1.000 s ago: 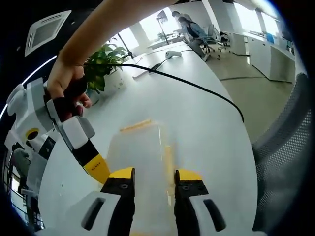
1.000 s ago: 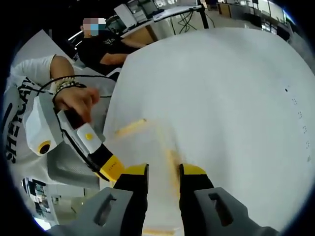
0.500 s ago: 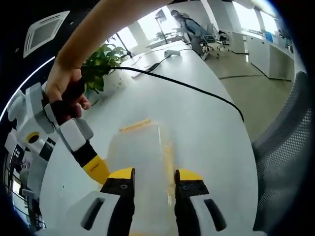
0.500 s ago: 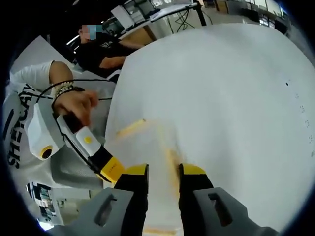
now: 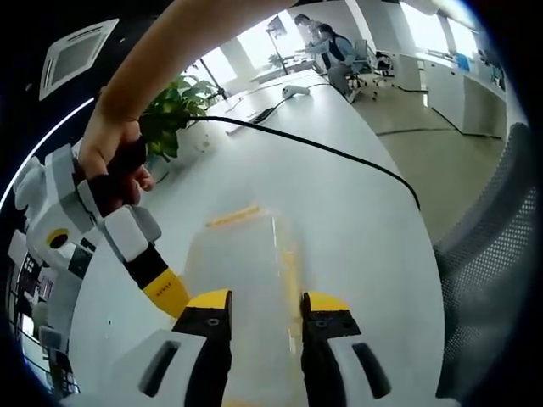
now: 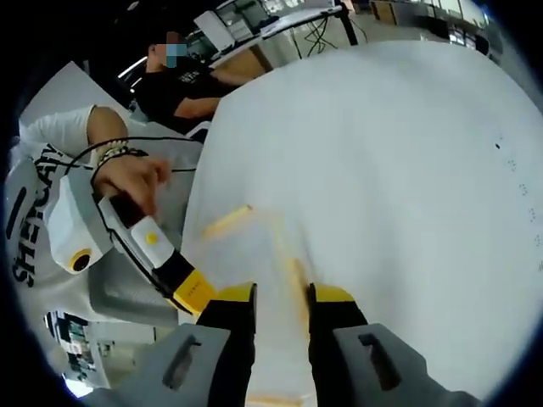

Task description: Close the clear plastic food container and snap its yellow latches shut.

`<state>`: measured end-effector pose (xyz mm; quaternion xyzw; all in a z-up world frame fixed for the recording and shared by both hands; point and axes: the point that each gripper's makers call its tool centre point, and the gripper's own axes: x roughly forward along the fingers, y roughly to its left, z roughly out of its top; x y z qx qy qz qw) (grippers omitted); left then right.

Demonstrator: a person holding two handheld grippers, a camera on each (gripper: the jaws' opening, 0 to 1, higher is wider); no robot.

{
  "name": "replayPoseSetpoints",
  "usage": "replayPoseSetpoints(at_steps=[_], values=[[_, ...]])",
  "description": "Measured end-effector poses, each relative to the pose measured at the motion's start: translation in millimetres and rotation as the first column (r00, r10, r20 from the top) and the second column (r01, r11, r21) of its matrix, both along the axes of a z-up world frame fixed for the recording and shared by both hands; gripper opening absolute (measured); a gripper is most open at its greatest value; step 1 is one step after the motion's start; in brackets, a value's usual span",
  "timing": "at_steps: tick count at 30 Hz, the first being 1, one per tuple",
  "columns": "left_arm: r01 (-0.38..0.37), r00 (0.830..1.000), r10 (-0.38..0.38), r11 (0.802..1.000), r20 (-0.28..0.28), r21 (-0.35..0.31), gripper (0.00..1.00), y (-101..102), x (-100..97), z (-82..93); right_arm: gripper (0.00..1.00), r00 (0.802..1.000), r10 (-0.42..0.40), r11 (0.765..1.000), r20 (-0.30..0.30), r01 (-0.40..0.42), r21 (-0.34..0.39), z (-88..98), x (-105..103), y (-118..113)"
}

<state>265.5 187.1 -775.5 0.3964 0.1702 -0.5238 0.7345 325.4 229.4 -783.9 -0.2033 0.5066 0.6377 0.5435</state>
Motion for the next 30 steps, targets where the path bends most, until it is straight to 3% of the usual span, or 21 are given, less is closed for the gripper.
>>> replayPoseSetpoints(at_steps=[12,25,30], values=[[0.02,1.0,-0.02,1.0,0.001,0.009,0.27,2,-0.3,1.2,0.2,1.0,-0.012,1.0,0.024,0.011,0.022,4.8,0,16],[0.056,0.998,-0.056,0.998,0.004,0.039,0.28,3,-2.4,2.9,0.2,0.997,-0.016,0.998,0.069,0.012,0.054,9.1,7,16],[0.078,0.997,-0.078,0.995,0.0,0.063,0.4,6,-3.8,-1.3,0.24,0.995,-0.017,0.999,0.103,0.012,0.045,9.5,9,16]])
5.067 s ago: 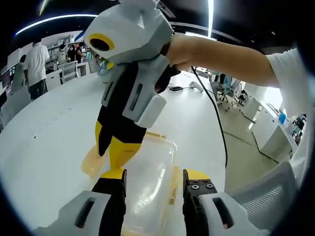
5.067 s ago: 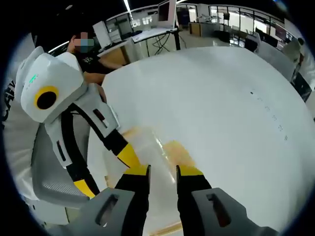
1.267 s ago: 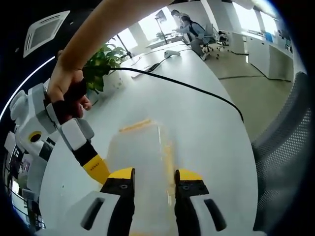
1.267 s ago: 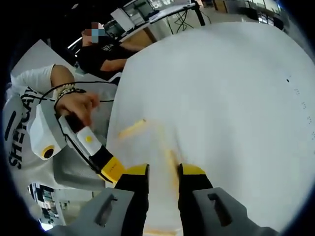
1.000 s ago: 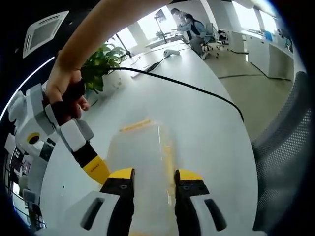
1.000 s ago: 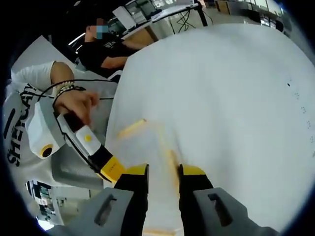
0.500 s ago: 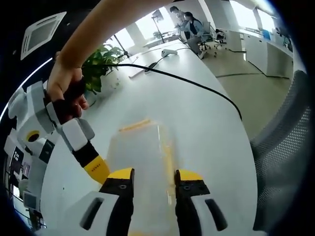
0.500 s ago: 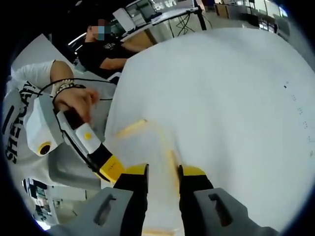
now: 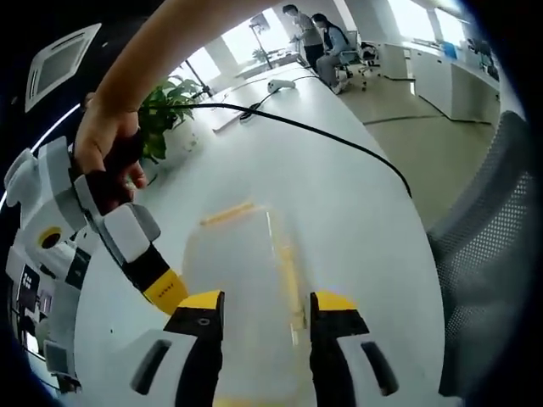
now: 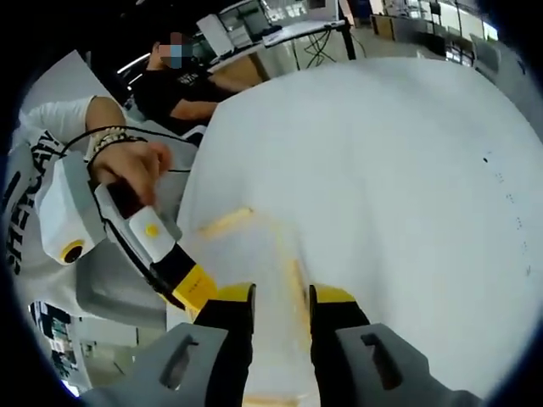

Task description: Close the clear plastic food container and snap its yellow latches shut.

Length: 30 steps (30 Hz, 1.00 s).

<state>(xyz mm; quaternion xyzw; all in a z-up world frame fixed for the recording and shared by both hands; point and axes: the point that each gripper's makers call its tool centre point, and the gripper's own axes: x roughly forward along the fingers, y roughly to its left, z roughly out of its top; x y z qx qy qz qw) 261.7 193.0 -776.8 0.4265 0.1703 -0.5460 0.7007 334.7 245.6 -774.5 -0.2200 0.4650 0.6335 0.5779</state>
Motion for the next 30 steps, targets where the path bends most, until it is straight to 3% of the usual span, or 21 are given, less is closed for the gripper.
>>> replayPoseSetpoints(at_steps=[3,8,12,18,21,23,30], values=[[0.015,1.0,-0.015,1.0,0.001,0.014,0.47,-1,-4.6,-3.1,0.31,1.0,-0.015,1.0,0.019,0.015,-0.004,-1.0,3,-2],[-0.01,0.999,0.01,1.0,-0.038,-0.007,0.49,-2,-4.7,-1.1,0.33,0.999,-0.007,1.0,0.047,0.007,0.005,-0.4,3,-4],[-0.01,0.998,0.008,1.0,-0.057,-0.025,0.54,-3,-7.0,1.2,0.44,0.998,0.016,1.0,0.059,-0.016,-0.013,-4.3,-2,-7],[-0.012,0.998,0.01,0.999,-0.064,-0.031,0.58,-3,-6.3,3.1,0.45,0.995,0.011,1.0,0.098,-0.01,-0.007,-1.9,3,-11],[-0.027,0.998,0.025,0.999,-0.066,-0.03,0.58,1,-4.9,5.9,0.44,0.996,-0.001,1.0,0.09,-0.001,0.018,4.4,3,-14],[-0.033,0.998,0.03,0.999,-0.061,-0.04,0.58,3,-2.3,11.4,0.45,0.995,-0.027,0.999,0.095,0.024,0.032,7.2,15,-16],[-0.099,0.991,0.095,0.994,-0.092,-0.045,0.62,16,10.7,18.9,0.48,0.991,-0.041,0.999,0.131,0.036,0.037,12.2,17,-28]])
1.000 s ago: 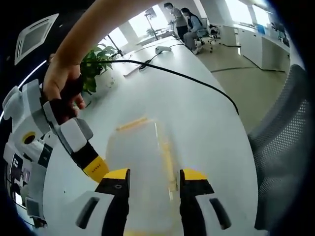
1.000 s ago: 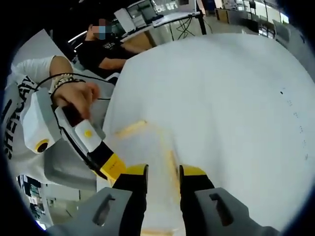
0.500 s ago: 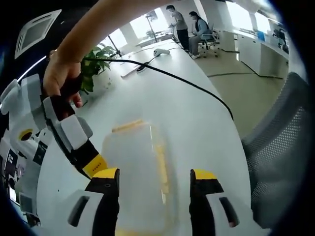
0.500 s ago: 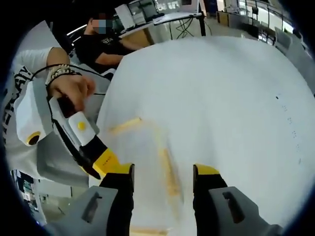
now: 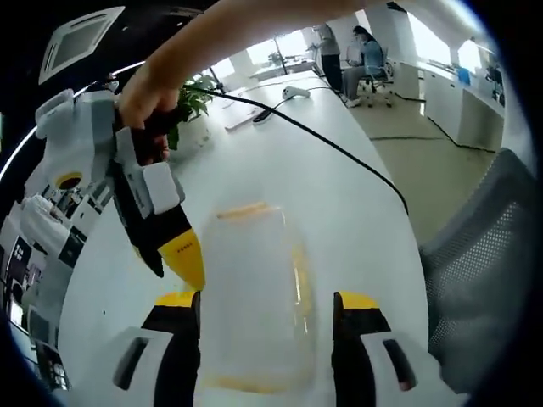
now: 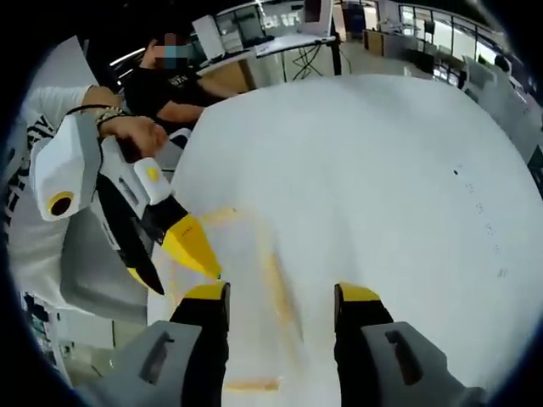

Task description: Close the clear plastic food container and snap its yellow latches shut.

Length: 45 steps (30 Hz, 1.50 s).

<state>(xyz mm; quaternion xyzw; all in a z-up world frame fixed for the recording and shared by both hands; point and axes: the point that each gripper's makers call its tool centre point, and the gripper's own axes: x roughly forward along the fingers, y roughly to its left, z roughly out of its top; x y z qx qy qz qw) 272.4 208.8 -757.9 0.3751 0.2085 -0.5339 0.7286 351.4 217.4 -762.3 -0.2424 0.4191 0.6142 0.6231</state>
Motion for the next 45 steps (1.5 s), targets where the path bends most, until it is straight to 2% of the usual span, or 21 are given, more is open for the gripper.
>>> replayPoseSetpoints(at_steps=[2,5,11,17,19,21,26,28,30,31,35,37,40,42,45], values=[[-0.015,1.0,0.015,1.0,0.004,-0.007,0.64,2,4.2,3.5,0.49,1.0,-0.008,1.0,0.0,0.008,0.002,2.0,-3,-3],[-0.043,0.999,0.043,0.999,-0.022,-0.009,0.69,6,8.0,4.2,0.49,1.0,-0.001,1.0,0.019,0.001,0.008,6.6,-7,-5],[-0.081,0.995,0.081,0.997,-0.061,0.006,0.81,18,15.7,3.6,0.59,0.998,0.026,1.0,0.059,-0.026,0.008,15.7,-17,-9],[-0.116,0.99,0.116,0.993,-0.083,0.0,0.81,28,27.5,9.9,0.62,0.995,0.05,0.999,0.09,-0.049,-0.021,15.9,-24,-20],[-0.128,0.99,0.13,0.991,-0.056,0.033,0.8,34,34.8,10.2,0.63,0.995,0.058,0.998,0.08,-0.056,-0.027,14.1,-27,-25],[-0.128,0.991,0.129,0.991,-0.042,0.031,0.79,36,39.4,12.3,0.64,0.996,0.058,0.998,0.068,-0.056,-0.04,11.2,-30,-31],[-0.155,0.98,0.159,0.987,-0.116,0.044,0.83,44,42.2,9.2,0.65,0.994,0.064,0.993,0.086,-0.056,-0.1,2.6,-31,-51],[-0.177,0.962,0.194,0.979,-0.194,0.1,0.88,51,36.7,-0.8,0.65,0.995,0.065,0.991,0.081,-0.055,-0.125,-1.9,-33,-59],[-0.163,0.965,0.177,0.983,-0.195,0.087,0.88,49,37.8,-0.8,0.66,0.994,0.071,0.989,0.078,-0.06,-0.136,-4.3,-35,-64],[-0.16,0.965,0.174,0.983,-0.197,0.087,0.87,48,37.0,-1.2,0.67,0.994,0.074,0.989,0.077,-0.063,-0.137,-4.8,-36,-65],[-0.131,0.965,0.153,0.985,-0.211,0.112,0.85,45,32.6,-6.6,0.89,0.993,0.091,0.992,0.076,-0.084,-0.09,-5.1,-46,-59],[-0.124,0.966,0.148,0.985,-0.212,0.12,0.81,43,31.4,-9.4,0.86,0.989,0.117,0.99,0.088,-0.109,-0.087,-5.4,-49,-58],[-0.129,0.964,0.155,0.983,-0.214,0.13,0.82,40,33.4,-13.7,0.77,0.98,0.157,0.984,0.122,-0.145,-0.101,-8.1,-51,-58],[-0.133,0.96,0.16,0.982,-0.231,0.131,0.82,38,31.8,-16.8,0.76,0.981,0.16,0.983,0.107,-0.148,-0.109,-11.6,-55,-59],[-0.125,0.962,0.155,0.982,-0.227,0.142,0.81,35,29.7,-20.1,0.77,0.979,0.174,0.978,0.11,-0.16,-0.131,-18.9,-57,-62]])
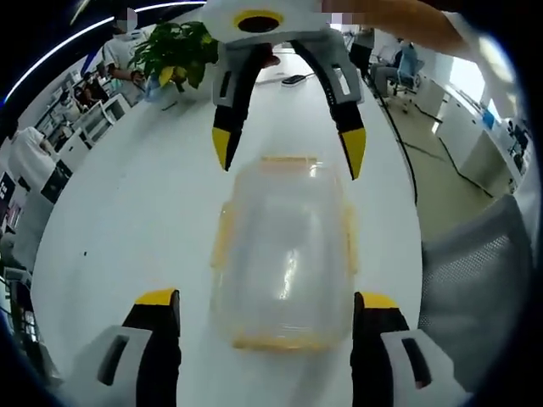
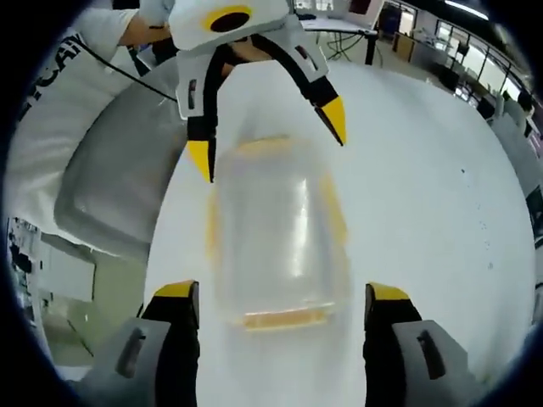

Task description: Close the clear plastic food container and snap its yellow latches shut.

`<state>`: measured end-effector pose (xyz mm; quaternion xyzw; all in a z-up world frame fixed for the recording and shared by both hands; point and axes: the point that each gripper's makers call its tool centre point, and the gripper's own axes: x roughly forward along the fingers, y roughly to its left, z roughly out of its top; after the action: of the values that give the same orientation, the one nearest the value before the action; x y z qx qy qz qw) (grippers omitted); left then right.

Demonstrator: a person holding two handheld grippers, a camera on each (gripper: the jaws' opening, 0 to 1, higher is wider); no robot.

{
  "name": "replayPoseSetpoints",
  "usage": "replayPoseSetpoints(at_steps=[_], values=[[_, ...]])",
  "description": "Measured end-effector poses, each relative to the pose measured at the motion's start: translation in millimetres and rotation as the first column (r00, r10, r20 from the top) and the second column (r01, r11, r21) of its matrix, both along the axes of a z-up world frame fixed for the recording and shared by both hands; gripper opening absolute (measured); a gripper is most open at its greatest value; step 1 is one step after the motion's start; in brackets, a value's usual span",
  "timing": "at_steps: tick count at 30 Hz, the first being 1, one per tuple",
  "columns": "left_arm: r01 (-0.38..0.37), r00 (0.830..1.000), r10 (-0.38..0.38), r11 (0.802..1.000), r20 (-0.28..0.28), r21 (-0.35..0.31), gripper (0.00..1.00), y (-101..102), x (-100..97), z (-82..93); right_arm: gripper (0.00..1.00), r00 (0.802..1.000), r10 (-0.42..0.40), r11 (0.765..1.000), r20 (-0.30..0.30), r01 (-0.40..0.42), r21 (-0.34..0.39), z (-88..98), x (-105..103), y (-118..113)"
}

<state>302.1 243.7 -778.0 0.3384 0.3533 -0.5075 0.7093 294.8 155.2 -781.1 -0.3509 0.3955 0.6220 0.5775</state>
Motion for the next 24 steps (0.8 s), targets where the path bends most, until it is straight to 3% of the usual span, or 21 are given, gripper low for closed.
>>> replayPoseSetpoints(at_steps=[4,8,10,24], values=[[0.011,1.0,-0.011,1.0,-0.006,0.011,0.78,-3,-3.3,-5.2,0.73,1.0,0.011,1.0,0.001,-0.011,-0.011,-4.8,-3,-2],[0.035,0.999,-0.035,0.999,-0.016,0.016,0.73,-6,-7.6,-7.5,0.68,0.999,0.002,1.0,0.041,-0.001,-0.02,-7.0,6,-3],[0.051,0.999,-0.05,0.999,-0.019,0.017,0.7,-8,-10.3,-8.0,0.68,1.0,-0.008,1.0,0.028,0.009,-0.022,-7.7,4,-3],[0.076,0.997,-0.076,0.997,-0.011,0.025,0.69,-10,-9.2,-8.0,0.68,0.999,-0.031,0.999,0.033,0.032,-0.04,-9.1,3,-3]])
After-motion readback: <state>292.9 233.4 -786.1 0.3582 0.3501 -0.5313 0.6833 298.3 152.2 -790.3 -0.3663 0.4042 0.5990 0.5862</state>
